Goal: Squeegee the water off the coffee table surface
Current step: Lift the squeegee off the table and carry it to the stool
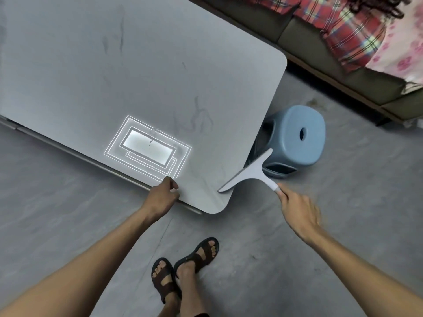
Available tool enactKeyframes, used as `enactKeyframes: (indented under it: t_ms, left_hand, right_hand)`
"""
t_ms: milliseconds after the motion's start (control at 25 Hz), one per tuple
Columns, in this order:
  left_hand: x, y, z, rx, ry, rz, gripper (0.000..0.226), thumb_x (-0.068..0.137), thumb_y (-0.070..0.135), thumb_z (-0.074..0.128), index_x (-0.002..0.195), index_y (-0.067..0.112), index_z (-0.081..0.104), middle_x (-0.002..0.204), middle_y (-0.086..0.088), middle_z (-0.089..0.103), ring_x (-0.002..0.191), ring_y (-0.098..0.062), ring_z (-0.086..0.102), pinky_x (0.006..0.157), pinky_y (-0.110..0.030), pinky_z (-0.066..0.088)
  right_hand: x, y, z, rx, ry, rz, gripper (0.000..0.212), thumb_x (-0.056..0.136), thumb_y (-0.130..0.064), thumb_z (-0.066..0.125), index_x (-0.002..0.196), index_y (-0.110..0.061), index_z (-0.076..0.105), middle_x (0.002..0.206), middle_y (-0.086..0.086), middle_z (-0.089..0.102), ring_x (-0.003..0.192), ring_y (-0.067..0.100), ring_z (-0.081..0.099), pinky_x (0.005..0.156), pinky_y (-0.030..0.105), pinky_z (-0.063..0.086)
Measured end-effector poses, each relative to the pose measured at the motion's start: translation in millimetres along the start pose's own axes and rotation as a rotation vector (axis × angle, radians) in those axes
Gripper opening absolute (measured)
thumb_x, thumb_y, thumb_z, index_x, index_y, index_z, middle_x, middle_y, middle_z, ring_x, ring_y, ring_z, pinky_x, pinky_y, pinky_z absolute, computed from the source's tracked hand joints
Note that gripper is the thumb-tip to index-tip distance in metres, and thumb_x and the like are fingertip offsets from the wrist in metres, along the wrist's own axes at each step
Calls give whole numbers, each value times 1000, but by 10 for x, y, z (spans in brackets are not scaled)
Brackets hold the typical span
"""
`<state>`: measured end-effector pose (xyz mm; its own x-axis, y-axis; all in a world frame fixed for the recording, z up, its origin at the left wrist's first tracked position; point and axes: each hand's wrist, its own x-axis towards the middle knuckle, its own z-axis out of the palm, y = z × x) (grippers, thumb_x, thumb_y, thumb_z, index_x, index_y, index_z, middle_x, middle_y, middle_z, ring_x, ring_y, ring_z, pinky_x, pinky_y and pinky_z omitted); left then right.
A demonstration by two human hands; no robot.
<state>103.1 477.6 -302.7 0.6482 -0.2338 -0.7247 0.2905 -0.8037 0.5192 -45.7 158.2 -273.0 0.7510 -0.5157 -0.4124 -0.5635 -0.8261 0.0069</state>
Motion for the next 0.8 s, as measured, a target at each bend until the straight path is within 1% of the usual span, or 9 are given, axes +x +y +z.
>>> enactKeyframes:
  t_ms: [80, 200, 280, 360, 440, 560, 640, 680, 800]
  left_hand:
    - [-58, 69, 23, -6, -39, 22, 14, 84, 16, 53, 97, 18, 55, 98, -3, 66, 75, -17, 58, 56, -26, 39]
    - [-146, 176, 75, -40, -59, 45, 13, 83, 15, 55, 96, 17, 57, 90, -6, 70, 83, -23, 65, 62, -28, 44]
    - [-232, 287, 131, -55, -69, 45, 13, 82, 14, 56, 95, 16, 57, 87, -8, 70, 80, -21, 65, 60, -28, 44]
    - [-315, 412, 224, -89, -78, 29, 13, 82, 11, 57, 95, 13, 59, 84, -8, 69, 70, -17, 66, 58, -27, 43]
    - [-380, 579, 373, -136, -108, 3, 13, 81, 8, 57, 93, 10, 62, 83, -8, 70, 68, -19, 69, 63, -27, 48]
    - [-375, 933, 731, -175, -205, 12, 9, 83, 10, 60, 91, 11, 65, 86, -8, 72, 78, -25, 71, 74, -31, 53]
    - [-307, 1280, 1101, -189, -258, 43, 11, 84, 16, 64, 94, 12, 66, 93, -8, 72, 80, -21, 69, 77, -32, 54]
    - [-254, 1477, 1323, -197, -278, 54, 16, 85, 22, 65, 97, 11, 66, 95, -9, 71, 80, -21, 68, 79, -33, 55]
    - [21, 2110, 2077, -203, -292, 13, 37, 83, 38, 69, 104, 9, 63, 99, -12, 71, 86, -27, 70, 81, -39, 55]
  right_hand:
    - [-166, 94, -37, 9, -17, 95, 35, 100, -48, 32, 123, -39, 56, 96, 14, 73, 89, 39, 66, 69, 39, 49]
    - [-263, 94, -102, 37, 23, 151, 34, 99, -48, 32, 116, -36, 59, 95, 12, 73, 87, 39, 66, 64, 37, 44]
    - [-314, 96, -138, 25, -2, 151, 32, 99, -47, 34, 113, -36, 60, 98, 11, 73, 90, 39, 65, 67, 38, 45]
    - [-327, 183, -138, 53, -39, 169, 33, 98, -48, 34, 111, -33, 60, 99, 10, 72, 90, 38, 65, 66, 37, 42]
    - [-272, 326, -122, 296, -113, 273, 34, 99, -46, 36, 101, -25, 62, 93, 10, 69, 86, 35, 62, 68, 34, 40]
    - [-61, 477, -100, 1091, -324, 542, 25, 103, -23, 42, 86, -9, 54, 83, 12, 60, 71, 23, 55, 73, 32, 44]
    - [200, 647, -118, 1476, -473, 607, 21, 103, -11, 41, 86, -4, 53, 86, 13, 62, 76, 21, 58, 79, 31, 48]
    - [367, 760, -124, 1555, -542, 602, 20, 103, -9, 40, 88, -4, 54, 90, 13, 64, 79, 20, 60, 79, 30, 49]
    - [1001, 1188, -66, 1589, -679, 516, 16, 103, -13, 42, 95, -8, 54, 96, 7, 69, 84, 13, 61, 73, 25, 48]
